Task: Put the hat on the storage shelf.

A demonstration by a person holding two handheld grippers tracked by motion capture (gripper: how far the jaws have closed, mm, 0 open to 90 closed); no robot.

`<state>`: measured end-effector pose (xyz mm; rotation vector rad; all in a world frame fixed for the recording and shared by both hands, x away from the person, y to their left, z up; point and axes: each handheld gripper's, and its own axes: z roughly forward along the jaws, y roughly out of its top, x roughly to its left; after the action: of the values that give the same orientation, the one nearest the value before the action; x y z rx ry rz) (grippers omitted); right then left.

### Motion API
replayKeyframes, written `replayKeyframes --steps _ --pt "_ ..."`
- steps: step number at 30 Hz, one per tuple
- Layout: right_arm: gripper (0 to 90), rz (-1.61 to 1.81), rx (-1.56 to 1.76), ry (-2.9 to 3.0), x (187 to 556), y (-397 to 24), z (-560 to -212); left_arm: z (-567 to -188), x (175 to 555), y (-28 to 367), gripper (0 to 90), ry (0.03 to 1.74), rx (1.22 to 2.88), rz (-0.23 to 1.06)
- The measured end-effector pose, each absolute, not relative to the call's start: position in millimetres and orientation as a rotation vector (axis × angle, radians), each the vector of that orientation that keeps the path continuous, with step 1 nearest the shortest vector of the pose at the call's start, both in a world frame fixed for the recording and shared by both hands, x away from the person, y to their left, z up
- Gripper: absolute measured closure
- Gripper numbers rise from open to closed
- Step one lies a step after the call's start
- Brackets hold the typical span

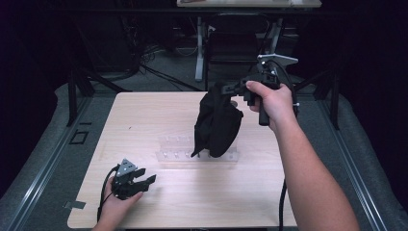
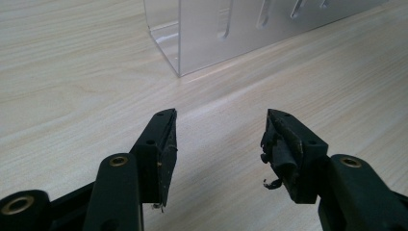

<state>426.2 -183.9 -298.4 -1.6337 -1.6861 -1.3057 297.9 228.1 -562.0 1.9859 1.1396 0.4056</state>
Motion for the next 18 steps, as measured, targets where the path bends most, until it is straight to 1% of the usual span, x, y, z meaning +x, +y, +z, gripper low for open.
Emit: replayKeyframes --steps 4,10,13,15,18 --pt "87.8 -1.309 -1.65 -1.666 430 -188 -305 -562 298 228 45.9 1.137 1.987 0.406" --pt "87.7 -1.323 -1.654 -1.654 429 -195 -304 -563 298 227 45.9 1.138 1.989 0.409" --pt "87.7 -1.319 -1.646 -1.664 429 -195 -304 -561 298 227 45.9 1.138 2.007 0.404" --pt "87.7 -1.319 -1.654 -1.667 428 -193 -305 -562 298 226 45.9 1.136 1.989 0.41" --pt "87.6 -1.305 -1.648 -1.67 430 -188 -311 -562 297 224 45.9 1.127 1.997 0.413"
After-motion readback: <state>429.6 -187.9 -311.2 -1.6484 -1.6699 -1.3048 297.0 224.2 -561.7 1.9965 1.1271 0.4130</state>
